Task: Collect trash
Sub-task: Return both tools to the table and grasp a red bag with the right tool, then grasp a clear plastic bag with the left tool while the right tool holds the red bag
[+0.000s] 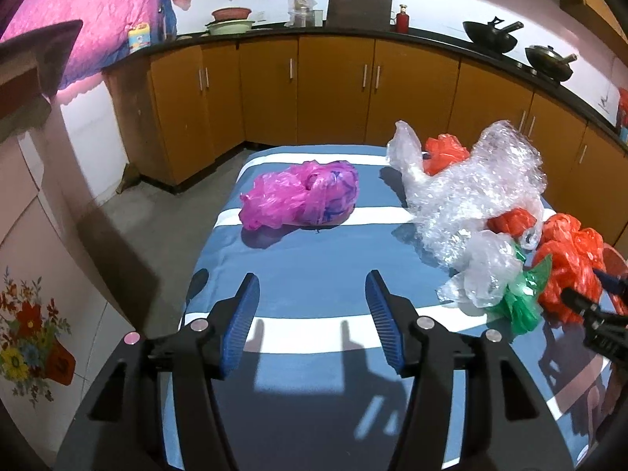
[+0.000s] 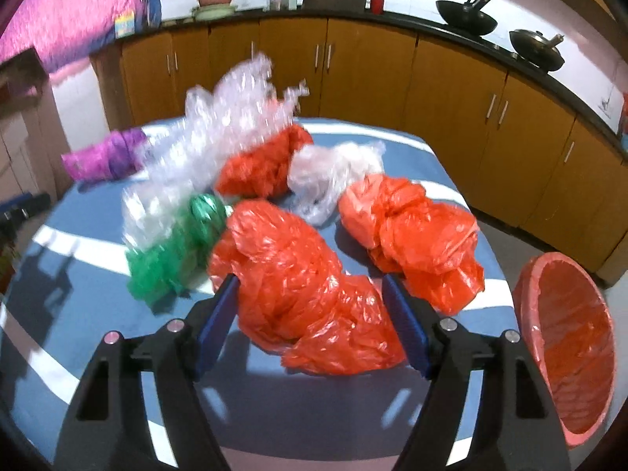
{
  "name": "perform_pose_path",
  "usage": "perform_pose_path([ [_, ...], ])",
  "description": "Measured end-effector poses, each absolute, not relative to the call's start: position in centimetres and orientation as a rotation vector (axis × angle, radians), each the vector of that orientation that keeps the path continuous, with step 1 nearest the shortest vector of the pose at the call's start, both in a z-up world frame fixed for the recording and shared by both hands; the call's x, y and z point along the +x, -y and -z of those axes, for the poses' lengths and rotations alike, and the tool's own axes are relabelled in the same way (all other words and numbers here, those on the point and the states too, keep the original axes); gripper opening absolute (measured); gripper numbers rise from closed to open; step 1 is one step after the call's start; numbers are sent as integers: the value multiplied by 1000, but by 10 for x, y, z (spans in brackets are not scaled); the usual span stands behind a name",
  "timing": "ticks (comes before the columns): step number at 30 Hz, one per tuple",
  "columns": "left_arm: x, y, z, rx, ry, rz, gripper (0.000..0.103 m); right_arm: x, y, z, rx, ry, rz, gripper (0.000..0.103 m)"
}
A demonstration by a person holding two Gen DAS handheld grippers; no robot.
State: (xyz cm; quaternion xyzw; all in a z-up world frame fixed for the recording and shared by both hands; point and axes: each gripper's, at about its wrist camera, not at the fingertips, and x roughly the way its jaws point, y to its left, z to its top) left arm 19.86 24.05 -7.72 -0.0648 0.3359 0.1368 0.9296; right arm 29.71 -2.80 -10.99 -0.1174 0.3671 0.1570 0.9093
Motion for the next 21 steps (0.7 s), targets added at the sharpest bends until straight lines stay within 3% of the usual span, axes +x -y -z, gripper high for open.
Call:
perform_pose_path([
  [1, 199, -240, 78, -135, -688, -279, 57, 297, 28, 114, -250, -772, -324, 50],
  [3, 200, -240, 79, -140, -686, -270, 58, 296, 29, 118, -252, -782, -326, 36],
  [7, 202, -233, 80, -148, -681, -246, 60, 288, 37, 112, -202, -775, -345, 25],
  [21, 225, -173, 64, -189, -665, -95, 65, 262, 95, 52, -36, -617, -288, 23],
])
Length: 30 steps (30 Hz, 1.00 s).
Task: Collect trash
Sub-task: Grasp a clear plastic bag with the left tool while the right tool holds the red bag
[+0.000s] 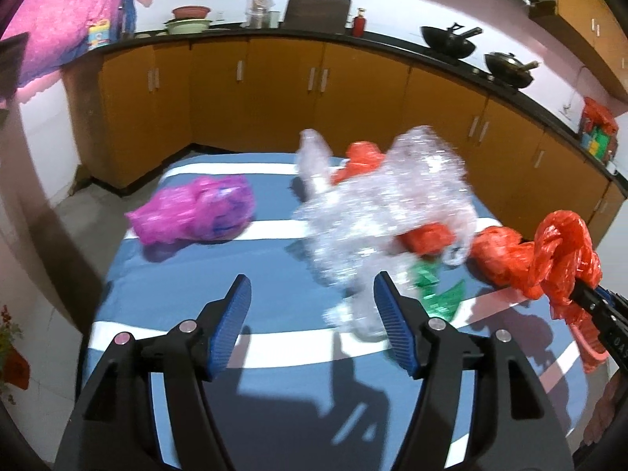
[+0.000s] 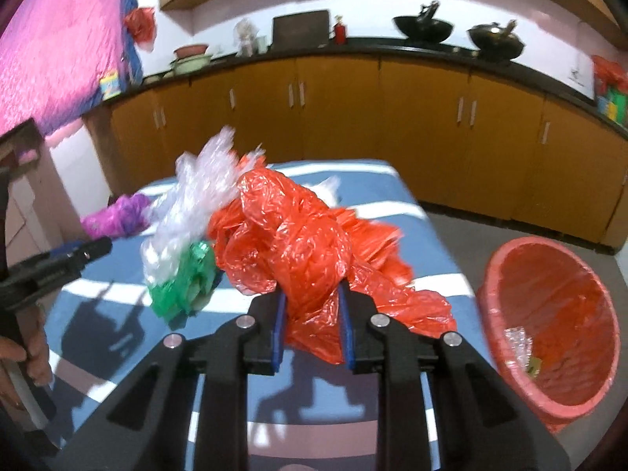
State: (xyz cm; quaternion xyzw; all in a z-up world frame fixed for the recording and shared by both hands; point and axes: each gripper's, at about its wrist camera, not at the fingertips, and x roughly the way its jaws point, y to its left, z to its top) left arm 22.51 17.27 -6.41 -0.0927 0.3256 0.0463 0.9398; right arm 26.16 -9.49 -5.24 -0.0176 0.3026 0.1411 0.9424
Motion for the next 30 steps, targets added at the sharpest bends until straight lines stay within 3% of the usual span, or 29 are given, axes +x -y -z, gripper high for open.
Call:
perform_pose_path([
  [10, 267, -132, 80, -110, -770, -82, 64, 262, 141, 48, -3, -617, -196, 23],
  [13, 273, -133, 88, -138, -809, -74, 51, 263, 156, 49, 12, -622, -164, 23],
  [15, 274, -135, 94, -162, -839, -54, 26, 262, 162, 50, 23, -625, -148, 23],
  [18, 270, -138, 97, -182, -849, -34, 14, 261, 167, 51, 33, -625, -134, 23],
  [30, 235, -157, 46, -197, -741, -30, 13, 249, 176, 39, 64, -593, -133, 23],
])
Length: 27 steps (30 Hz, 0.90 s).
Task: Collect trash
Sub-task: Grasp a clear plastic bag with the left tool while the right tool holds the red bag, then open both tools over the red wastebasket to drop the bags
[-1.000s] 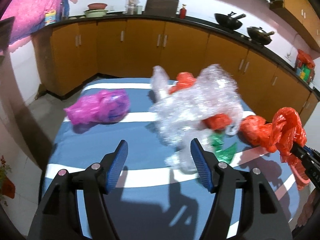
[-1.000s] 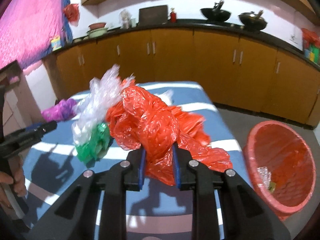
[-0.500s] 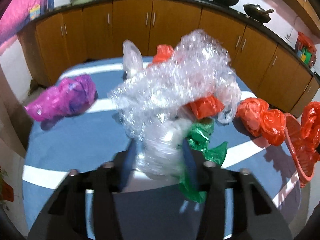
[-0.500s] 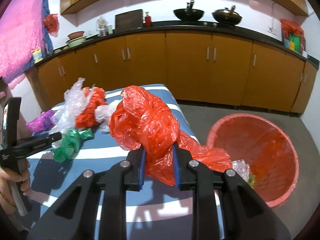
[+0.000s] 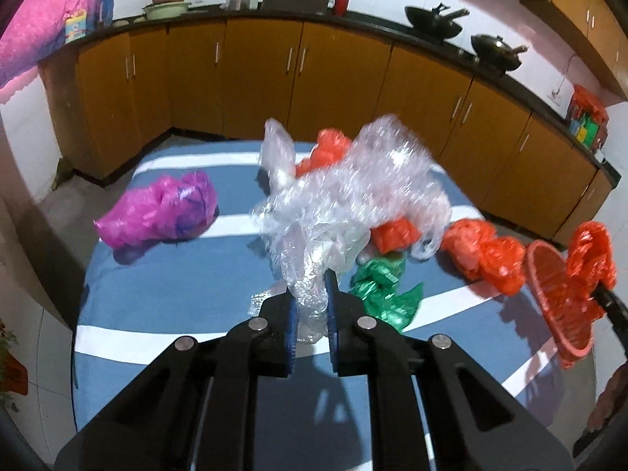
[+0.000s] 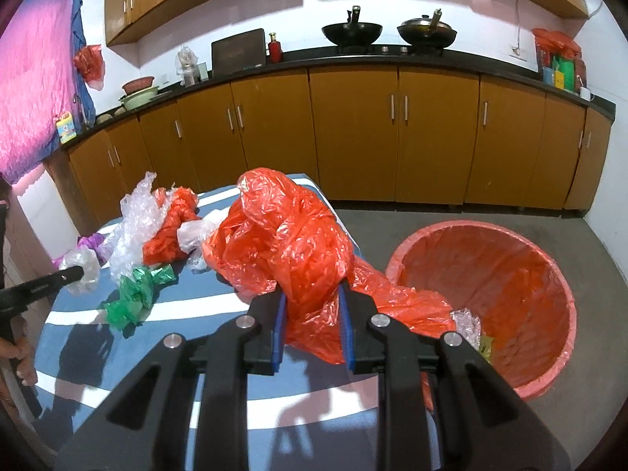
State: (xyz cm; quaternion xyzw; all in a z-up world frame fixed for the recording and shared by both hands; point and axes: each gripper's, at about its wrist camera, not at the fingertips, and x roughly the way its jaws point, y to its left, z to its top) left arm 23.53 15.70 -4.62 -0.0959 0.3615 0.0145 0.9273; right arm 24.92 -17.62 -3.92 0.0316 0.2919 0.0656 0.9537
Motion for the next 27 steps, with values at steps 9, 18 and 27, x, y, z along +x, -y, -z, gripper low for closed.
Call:
perform_pose_path([
  [9, 235, -99, 9, -146, -668, 84, 13, 240, 204, 25, 86, -554, -88, 23],
  [18, 246, -6, -4, -98, -650, 250, 13, 232, 269, 20, 138, -538, 47, 23],
  [27, 265, 102, 2, -27, -662, 421, 13, 232, 346, 28, 205, -558, 203, 23],
])
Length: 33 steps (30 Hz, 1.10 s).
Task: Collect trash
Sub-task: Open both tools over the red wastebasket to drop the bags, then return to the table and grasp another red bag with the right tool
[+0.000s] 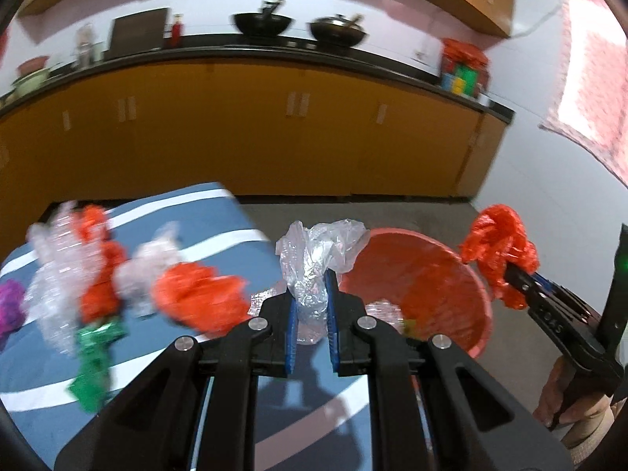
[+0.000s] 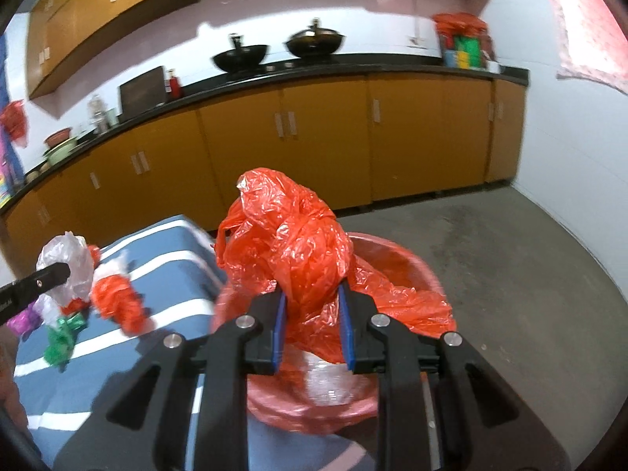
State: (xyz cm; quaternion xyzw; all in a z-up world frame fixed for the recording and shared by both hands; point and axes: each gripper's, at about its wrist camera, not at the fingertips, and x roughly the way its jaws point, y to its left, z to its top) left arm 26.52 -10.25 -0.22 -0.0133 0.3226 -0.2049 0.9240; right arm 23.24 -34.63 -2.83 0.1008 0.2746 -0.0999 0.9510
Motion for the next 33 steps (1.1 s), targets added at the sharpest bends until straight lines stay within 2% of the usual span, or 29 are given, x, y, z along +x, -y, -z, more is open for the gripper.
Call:
perform_pose_path([
  [6, 280, 168, 16, 28, -682, 514, 13, 243, 374, 39, 228, -572, 237, 23],
  [13, 299, 205, 42, 75, -732, 547, 13, 259, 389, 50, 256, -582, 233, 24],
  [16, 309, 213, 51, 75, -751, 549, 13, 266, 396, 54, 281, -584, 219, 26],
  [17, 311, 215, 53, 73, -756, 552, 14, 269, 397, 56, 284, -582, 211, 31],
  [19, 314, 216, 57, 75, -764, 564, 22, 271, 399, 58, 287, -580, 202, 36],
  [21, 315, 219, 62, 79, -768, 570, 40, 270, 399, 61, 285, -580, 192, 37],
  [22, 315, 219, 63, 80, -768, 572, 42, 269, 400, 62, 286, -580, 188, 39],
  [26, 316, 213, 67, 75, -781, 552, 43, 264, 403, 67, 297, -585, 187, 42],
  [29, 315, 198, 66, 51, -782, 518, 43, 258, 403, 67, 299, -581, 189, 50],
  [33, 313, 170, 61, 21, -771, 462, 43, 254, 399, 64, 293, -577, 196, 50],
])
